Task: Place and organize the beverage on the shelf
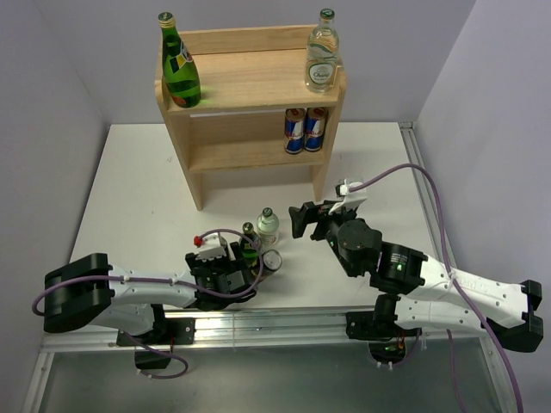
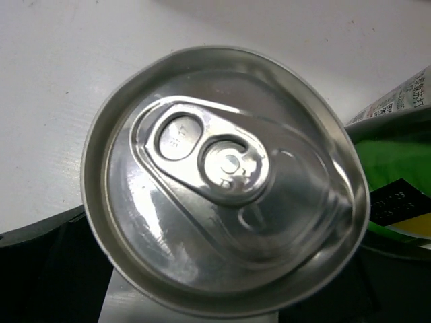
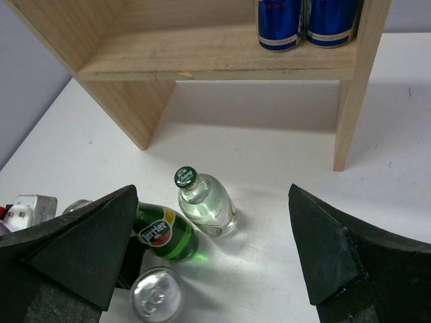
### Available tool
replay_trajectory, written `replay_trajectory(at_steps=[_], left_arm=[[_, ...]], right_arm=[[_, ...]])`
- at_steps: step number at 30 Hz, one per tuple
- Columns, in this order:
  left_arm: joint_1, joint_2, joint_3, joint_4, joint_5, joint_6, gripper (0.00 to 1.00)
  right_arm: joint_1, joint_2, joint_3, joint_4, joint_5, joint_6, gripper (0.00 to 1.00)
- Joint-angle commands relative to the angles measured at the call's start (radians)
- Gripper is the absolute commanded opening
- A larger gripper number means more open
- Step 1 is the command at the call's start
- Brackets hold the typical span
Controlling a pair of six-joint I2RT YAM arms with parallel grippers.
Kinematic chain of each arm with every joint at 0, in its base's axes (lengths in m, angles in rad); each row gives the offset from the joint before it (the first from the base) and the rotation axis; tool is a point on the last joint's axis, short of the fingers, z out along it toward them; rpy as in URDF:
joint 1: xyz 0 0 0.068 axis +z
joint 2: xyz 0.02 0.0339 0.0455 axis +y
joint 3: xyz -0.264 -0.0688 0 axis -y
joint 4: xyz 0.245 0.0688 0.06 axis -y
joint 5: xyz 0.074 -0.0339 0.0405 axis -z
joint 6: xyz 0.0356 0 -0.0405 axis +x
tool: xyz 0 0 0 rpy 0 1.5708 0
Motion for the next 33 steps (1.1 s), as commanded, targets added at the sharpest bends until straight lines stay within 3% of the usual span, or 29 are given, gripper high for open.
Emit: replay_trajectory(at_steps=[1, 5, 14, 25, 29, 31, 33], left_arm=[[-0.004, -0.018, -0.031, 0.129, -0.060, 0.065, 0.99], [0.004, -0.048, -0.051, 0.114, -0.077, 0.034, 0.99], [0.010, 0.020, -0.003, -0.024, -0.131, -0.145, 0.86], [0.075, 0.063, -0.039, 0.165, -0.166, -0.047, 0.75], [0.088, 0.055, -0.045, 0.164, -0.171, -0.059, 0.29], [0.088, 0.058, -0.036, 0.127, -0.161, -0.078, 0.28], [0.088, 0.067, 0.000, 0.014, -0.157, -0.122, 0.16]], right_arm=[[0.005, -0.024, -0.022, 0.016, 0.017, 0.017, 1.00], [0.005, -0.017, -0.031, 0.025, 0.014, 0.018, 1.00], [0.007, 0.013, -0.042, 0.048, -0.003, 0.026, 1.00], [0.007, 0.017, -0.070, 0.062, -0.011, 0.041, 1.00], [0.007, 0.031, -0.074, 0.062, -0.011, 0.044, 1.00], [0.005, 0.029, -0.077, 0.067, -0.011, 0.041, 1.00], [0.005, 0.025, -0.082, 0.070, -0.011, 0.040, 1.00]])
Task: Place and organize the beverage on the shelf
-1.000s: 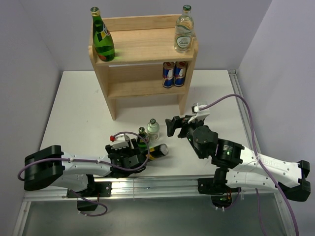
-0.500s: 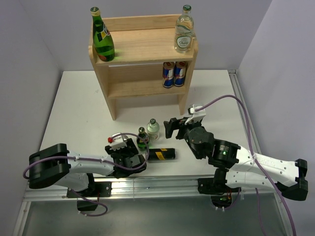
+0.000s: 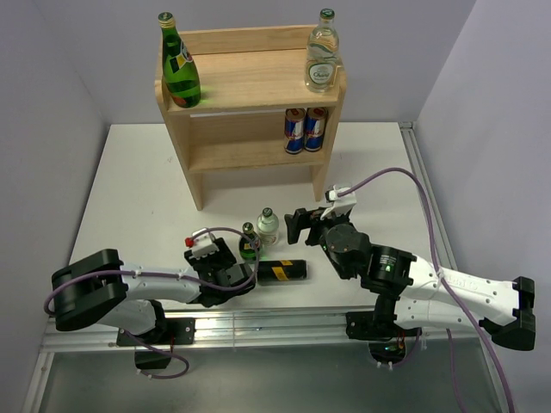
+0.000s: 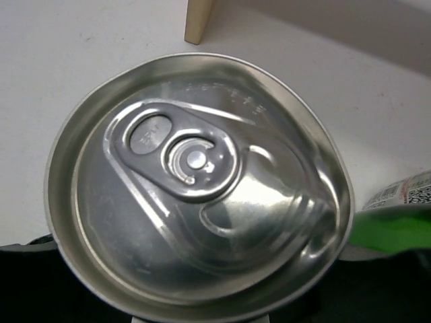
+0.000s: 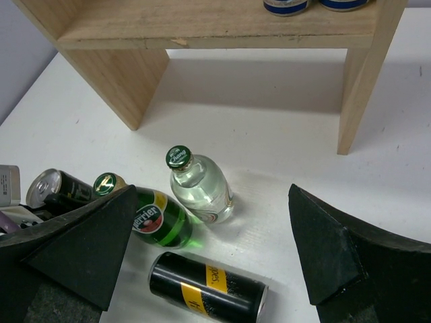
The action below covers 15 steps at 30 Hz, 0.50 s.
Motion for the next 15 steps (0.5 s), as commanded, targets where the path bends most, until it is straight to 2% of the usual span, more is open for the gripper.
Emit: replay_trajectory(at_steps=[1, 3, 4, 8, 12, 13, 15], left_arm=[[-0.006, 0.006, 0.061, -0.150, -0.021, -0.092, 0.13], [-0.022, 0.007, 0.155, -0.282, -0.028, -0.149, 0.05], [-0.040, 0.007, 0.193, -0.447, -0.034, -0.211, 0.04], [-0.060, -0.032, 0.398, -0.669, -0.069, -0.209, 0.01], [-0.062, -0.132, 0.477, -0.613, -0.116, -0.015, 0.00], [-0.060, -0.156, 0.483, -0.560, -0.124, 0.132, 0.00], [-0.036, -0.230, 0.477, -0.312, -0.115, 0.331, 0.00]], right_arm=[[0.005, -0.005, -0.013, 0.040, 0.009, 0.010, 1.00], [0.005, -0.007, -0.016, 0.038, 0.013, 0.009, 1.00], [0.005, -0.010, -0.018, 0.040, 0.015, 0.009, 1.00], [0.005, -0.011, -0.027, 0.051, 0.009, 0.009, 1.00], [0.005, -0.016, -0.025, 0.046, 0.009, 0.010, 1.00], [0.005, -0.022, -0.027, 0.044, 0.010, 0.012, 1.00], [0.005, -0.033, -0.028, 0.040, 0.012, 0.009, 1.00]])
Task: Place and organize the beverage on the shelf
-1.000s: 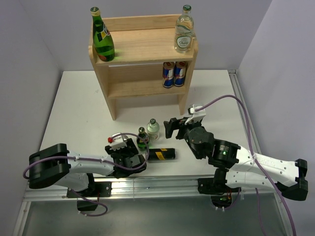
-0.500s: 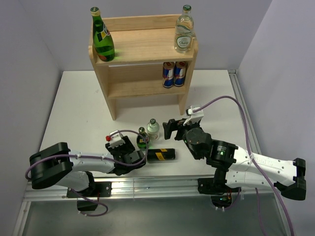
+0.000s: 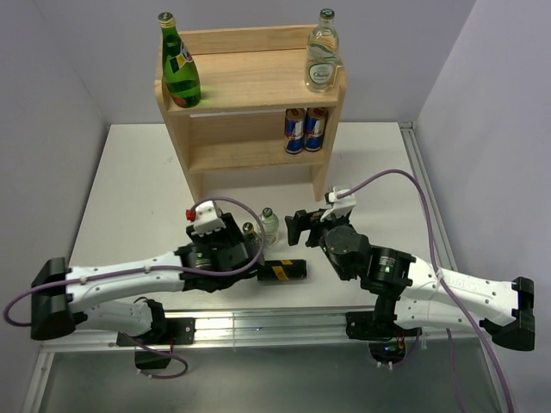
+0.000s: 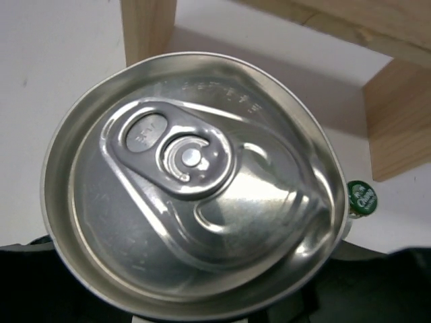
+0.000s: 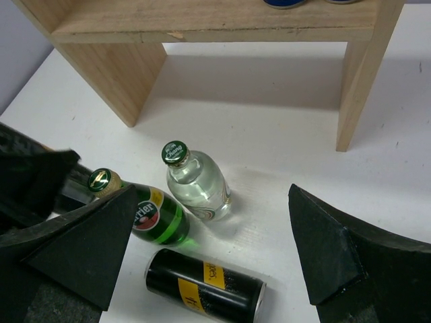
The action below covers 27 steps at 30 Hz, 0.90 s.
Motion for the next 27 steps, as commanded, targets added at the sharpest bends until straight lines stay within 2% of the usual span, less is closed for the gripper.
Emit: replay_trajectory(at_steps=[1, 2, 3, 4, 5, 6, 9, 13, 17, 27], left_arm=[[0.038, -0.126, 0.029, 0.302, -0.073, 0.546, 0.00], [0.062, -0.176, -0.011, 0.417, 0.017, 0.670, 0.00], [0.131, -0.200, -0.032, 0.632, 0.094, 0.776, 0.00], [0.176, -0.220, -0.046, 0.690, 0.163, 0.894, 0.00], [0.220, -0.240, -0.054, 0.735, 0.227, 0.926, 0.00], [0.316, -0.238, -0.047, 0.767, 0.345, 0.956, 0.00], [0.464, -0.160, 0.045, 0.752, 0.476, 1.015, 0.00], [0.573, -0.016, 0.215, 0.728, 0.581, 1.064, 0.00], [0.671, 0.059, 0.262, 0.770, 0.684, 1.050, 0.00], [0.750, 0.110, 0.314, 0.826, 0.693, 1.067, 0.00]], right_arm=[[0.005, -0.039, -0.009, 0.027, 0.012, 0.010, 1.00], [0.005, -0.044, -0.012, 0.027, 0.013, 0.009, 1.00], [0.005, -0.049, -0.012, 0.026, 0.012, 0.012, 1.00], [0.004, -0.056, -0.015, 0.024, 0.013, 0.010, 1.00], [0.004, -0.058, -0.014, 0.021, 0.017, 0.012, 1.00], [0.005, -0.061, -0.017, 0.018, 0.017, 0.013, 1.00], [0.005, -0.075, -0.024, 0.015, 0.020, 0.017, 1.00], [0.005, -0.085, -0.032, 0.015, 0.027, 0.012, 1.00], [0.005, -0.095, -0.032, -0.005, 0.040, 0.004, 1.00], [0.004, -0.152, -0.072, -0.010, 0.052, -0.011, 1.00]])
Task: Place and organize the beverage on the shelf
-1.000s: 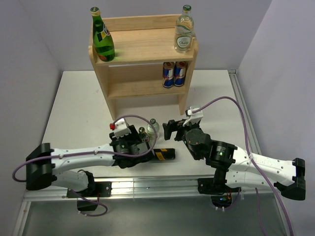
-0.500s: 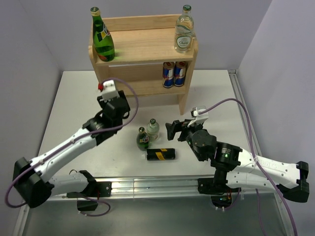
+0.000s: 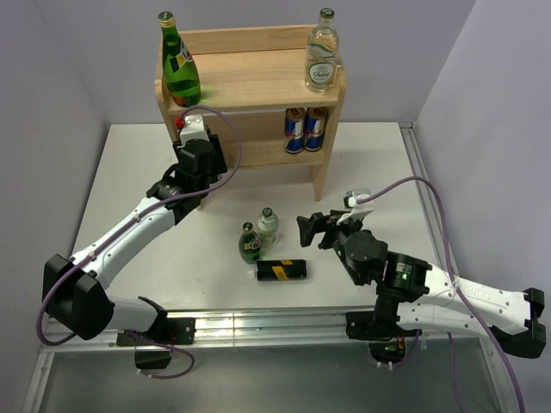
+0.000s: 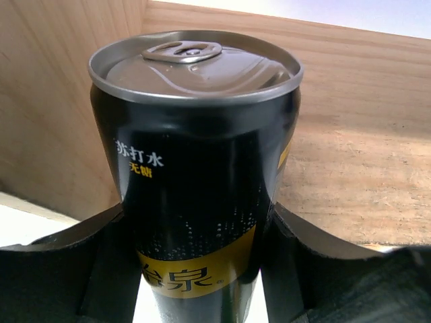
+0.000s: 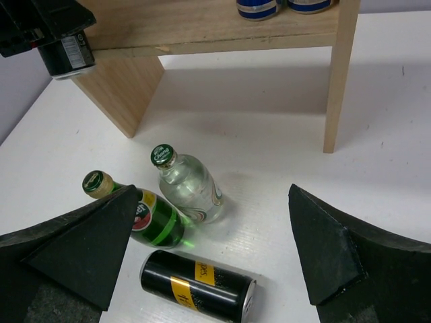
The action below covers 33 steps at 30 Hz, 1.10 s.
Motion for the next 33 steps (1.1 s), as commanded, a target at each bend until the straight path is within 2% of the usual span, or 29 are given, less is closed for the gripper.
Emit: replay_trajectory(at_steps=[1, 12, 22, 27, 33], left_arm=[[0.040, -0.002, 0.074, 0.186, 0.005, 0.024, 0.00], [0.035, -0.039, 0.094, 0.217, 0.042, 0.036, 0.00], [0.026, -0.110, 0.057, 0.341, 0.090, 0.111, 0.00], [-0.021, -0.122, -0.024, 0.502, 0.029, 0.231, 0.00], [-0.038, -0.093, -0.125, 0.666, -0.034, 0.271, 0.00]], right_arm=[[0.001, -0.007, -0.017, 0.019, 0.028, -0.007, 1.00], [-0.004, 0.056, -0.022, 0.066, 0.003, -0.005, 1.00], [-0.018, 0.097, -0.031, 0.102, -0.017, -0.005, 1.00], [-0.027, 0.107, -0.043, 0.118, -0.029, -0.006, 1.00], [-0.045, 0.117, -0.057, 0.141, -0.049, -0.006, 1.00]])
